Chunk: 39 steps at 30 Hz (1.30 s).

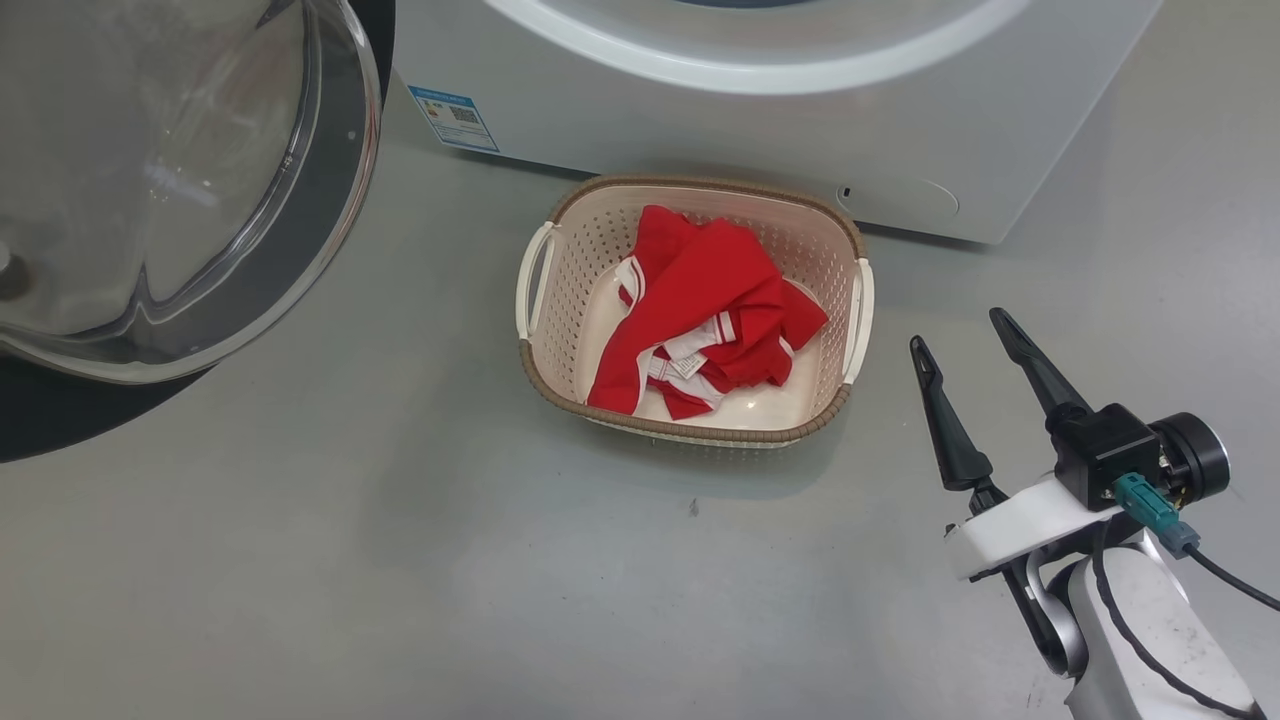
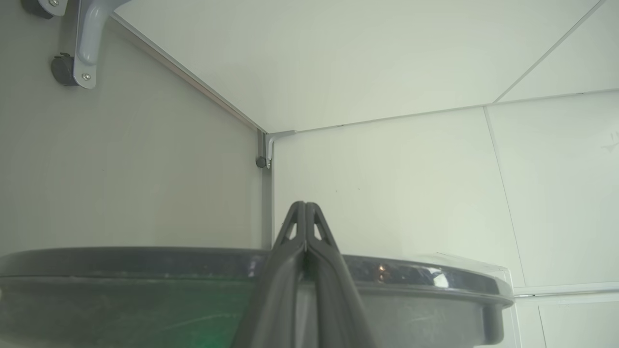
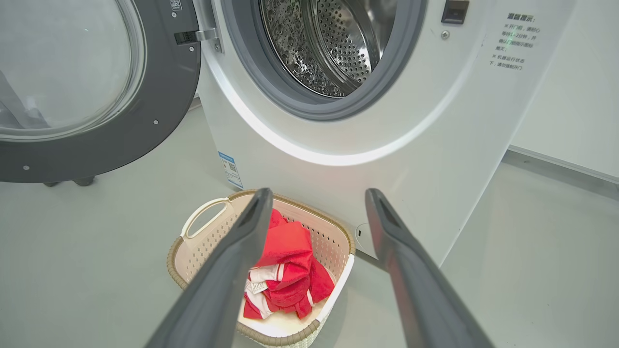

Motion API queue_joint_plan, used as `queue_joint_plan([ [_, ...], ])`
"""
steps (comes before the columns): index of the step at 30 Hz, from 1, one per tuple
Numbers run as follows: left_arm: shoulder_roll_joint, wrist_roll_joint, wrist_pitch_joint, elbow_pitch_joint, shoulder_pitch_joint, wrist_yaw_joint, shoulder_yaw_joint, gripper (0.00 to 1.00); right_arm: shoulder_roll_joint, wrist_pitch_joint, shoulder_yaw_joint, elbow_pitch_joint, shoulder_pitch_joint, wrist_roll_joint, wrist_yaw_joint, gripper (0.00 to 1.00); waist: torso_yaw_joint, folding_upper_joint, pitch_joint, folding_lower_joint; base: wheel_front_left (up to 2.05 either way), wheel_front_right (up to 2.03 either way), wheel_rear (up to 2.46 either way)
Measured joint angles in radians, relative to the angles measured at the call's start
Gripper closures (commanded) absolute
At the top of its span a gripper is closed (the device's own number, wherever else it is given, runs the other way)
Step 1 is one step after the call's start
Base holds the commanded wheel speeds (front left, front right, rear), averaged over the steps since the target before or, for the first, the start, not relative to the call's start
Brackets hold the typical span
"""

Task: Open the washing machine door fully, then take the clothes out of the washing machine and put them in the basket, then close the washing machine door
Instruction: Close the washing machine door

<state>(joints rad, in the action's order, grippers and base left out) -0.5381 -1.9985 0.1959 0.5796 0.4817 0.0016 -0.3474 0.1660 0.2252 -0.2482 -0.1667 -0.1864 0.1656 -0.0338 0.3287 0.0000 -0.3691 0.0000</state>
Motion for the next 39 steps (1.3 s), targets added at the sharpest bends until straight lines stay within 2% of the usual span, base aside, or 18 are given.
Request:
queue_joint_plan([
  [12,-0.005,-0.004,0.123,0.019,-0.001,-0.069,0.025,1.00,0.000,0.000,0.003,0.000,0.000,0.000,0.001,0.00,0.017,0.0000,0.014,0.0000,0.00,0.00,0.00],
  [27,-0.006,-0.051,0.314,0.001,-0.052,-0.096,0.042,1.00,-0.014,0.000,-0.002,-0.013,0.006,0.003,0.001,0.00,0.036,0.0000,0.059,0.0000,0.00,0.00,0.00],
  [39,-0.010,-0.104,0.477,-0.063,-0.146,-0.114,0.036,1.00,-0.040,0.009,-0.010,-0.035,0.013,0.019,0.001,0.00,0.025,0.0000,0.108,-0.0001,0.00,0.00,0.00],
])
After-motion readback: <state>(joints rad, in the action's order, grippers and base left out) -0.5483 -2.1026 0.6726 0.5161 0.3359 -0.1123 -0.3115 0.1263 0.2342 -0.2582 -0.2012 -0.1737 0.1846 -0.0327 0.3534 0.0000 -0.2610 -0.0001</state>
